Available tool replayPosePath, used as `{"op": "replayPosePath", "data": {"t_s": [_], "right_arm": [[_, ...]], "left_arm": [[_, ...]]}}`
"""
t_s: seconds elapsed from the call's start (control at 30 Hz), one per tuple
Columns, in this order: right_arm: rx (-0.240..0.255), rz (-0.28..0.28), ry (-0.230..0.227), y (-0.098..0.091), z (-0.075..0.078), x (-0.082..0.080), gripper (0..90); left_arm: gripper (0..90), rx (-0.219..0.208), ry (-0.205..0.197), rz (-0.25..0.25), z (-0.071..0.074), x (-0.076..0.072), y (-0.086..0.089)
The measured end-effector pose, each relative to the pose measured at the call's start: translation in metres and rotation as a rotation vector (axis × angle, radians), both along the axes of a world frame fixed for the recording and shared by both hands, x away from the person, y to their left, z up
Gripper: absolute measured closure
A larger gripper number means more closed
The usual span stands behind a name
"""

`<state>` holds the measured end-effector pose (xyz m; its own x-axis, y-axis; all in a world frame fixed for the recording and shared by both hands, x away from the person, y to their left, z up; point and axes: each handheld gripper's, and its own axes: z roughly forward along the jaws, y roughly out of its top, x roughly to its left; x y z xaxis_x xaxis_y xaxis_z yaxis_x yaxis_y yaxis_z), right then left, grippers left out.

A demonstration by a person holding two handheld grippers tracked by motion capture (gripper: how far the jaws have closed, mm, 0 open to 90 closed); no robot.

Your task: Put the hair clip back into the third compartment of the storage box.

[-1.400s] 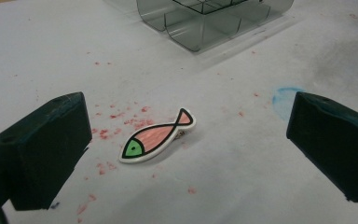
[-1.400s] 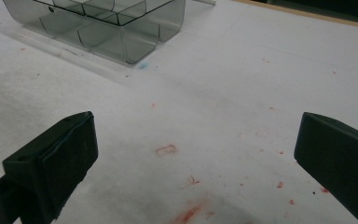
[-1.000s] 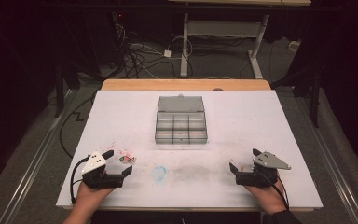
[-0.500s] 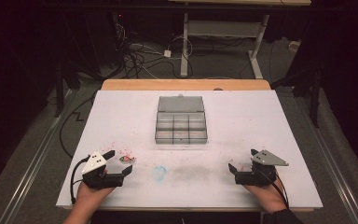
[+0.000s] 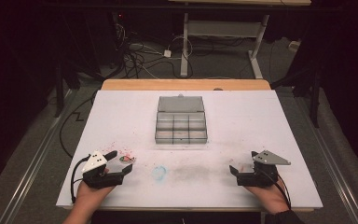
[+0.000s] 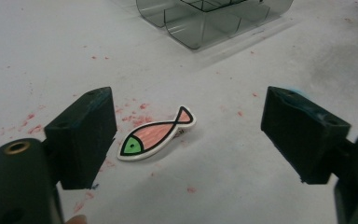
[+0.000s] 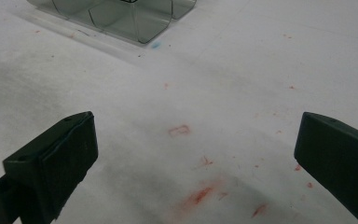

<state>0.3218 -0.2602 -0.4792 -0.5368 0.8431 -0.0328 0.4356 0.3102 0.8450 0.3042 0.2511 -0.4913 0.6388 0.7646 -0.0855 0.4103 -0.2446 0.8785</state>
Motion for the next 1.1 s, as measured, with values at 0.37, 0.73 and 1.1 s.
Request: {"op": "replayPosePath", "data": {"t_s": [0.37, 0.73, 1.1], "right_arm": [[-0.013, -0.002, 0.005, 0.002, -0.001, 0.0, 0.5], [-0.016, 0.001, 0.009, 0.002, -0.001, 0.001, 0.4], [-0.012, 0.008, 0.01, 0.002, -0.001, 0.001, 0.5]], "left_arm": [[57.4, -0.018, 0.033, 0.038, 0.0, 0.003, 0.002], [87.1, -0.018, 0.087, 0.031, 0.001, 0.009, 0.002], [87.3, 0.028, 0.159, 0.077, 0.006, 0.033, 0.009]]}}
